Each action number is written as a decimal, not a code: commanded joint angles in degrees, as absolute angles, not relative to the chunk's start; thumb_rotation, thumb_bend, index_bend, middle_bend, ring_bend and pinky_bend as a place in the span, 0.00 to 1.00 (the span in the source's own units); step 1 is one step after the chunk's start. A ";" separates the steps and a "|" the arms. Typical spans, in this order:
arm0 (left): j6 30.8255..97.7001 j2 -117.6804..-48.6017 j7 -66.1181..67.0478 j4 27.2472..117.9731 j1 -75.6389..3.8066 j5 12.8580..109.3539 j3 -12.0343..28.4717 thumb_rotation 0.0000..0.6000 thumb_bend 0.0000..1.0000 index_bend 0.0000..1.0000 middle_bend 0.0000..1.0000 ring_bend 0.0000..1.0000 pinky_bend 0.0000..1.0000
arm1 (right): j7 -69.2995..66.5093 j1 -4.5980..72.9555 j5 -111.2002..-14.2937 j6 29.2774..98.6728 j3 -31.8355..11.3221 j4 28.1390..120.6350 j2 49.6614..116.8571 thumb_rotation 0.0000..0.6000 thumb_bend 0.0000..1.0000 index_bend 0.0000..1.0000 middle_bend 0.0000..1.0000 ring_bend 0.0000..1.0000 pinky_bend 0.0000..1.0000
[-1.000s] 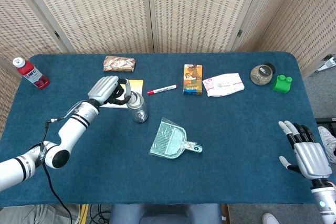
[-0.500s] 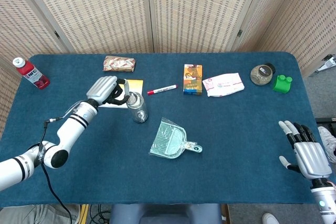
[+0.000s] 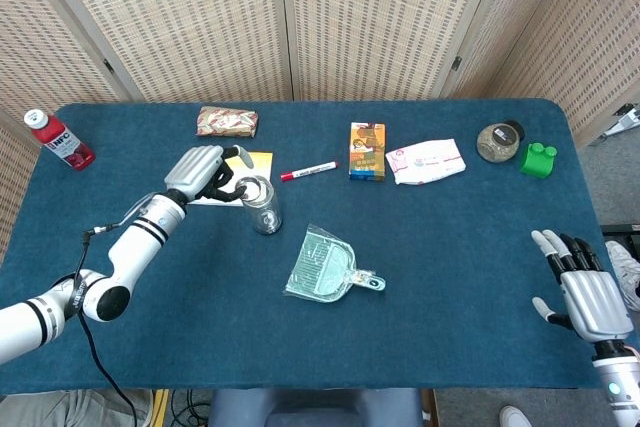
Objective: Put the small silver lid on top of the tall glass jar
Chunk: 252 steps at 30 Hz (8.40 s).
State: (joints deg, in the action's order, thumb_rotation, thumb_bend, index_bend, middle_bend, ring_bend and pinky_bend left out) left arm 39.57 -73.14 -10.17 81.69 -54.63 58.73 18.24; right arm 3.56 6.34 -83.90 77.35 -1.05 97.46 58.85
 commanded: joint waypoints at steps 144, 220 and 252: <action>41.15 -72.78 -15.43 79.20 -54.23 76.12 11.38 0.00 0.63 0.35 0.94 0.92 1.00 | 4.34 6.25 -82.44 76.84 -1.27 97.70 58.83 1.00 0.23 0.00 0.04 0.00 0.07; 48.72 -72.10 -10.87 81.04 -51.10 73.91 12.75 0.04 0.62 0.35 0.89 0.88 1.00 | 4.16 6.18 -82.57 77.09 -1.38 98.45 57.89 1.00 0.23 0.00 0.04 0.00 0.07; 74.11 -64.87 14.49 98.71 -28.88 64.28 4.25 0.77 0.43 0.25 0.28 0.28 0.43 | -0.12 9.26 -83.73 73.07 -1.94 97.10 56.19 1.00 0.23 0.00 0.04 0.00 0.07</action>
State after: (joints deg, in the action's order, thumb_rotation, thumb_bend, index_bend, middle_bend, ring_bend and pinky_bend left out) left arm 72.40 -64.54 13.95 98.30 -30.36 62.93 5.34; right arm -0.17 9.15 -83.57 73.17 -2.03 97.22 56.07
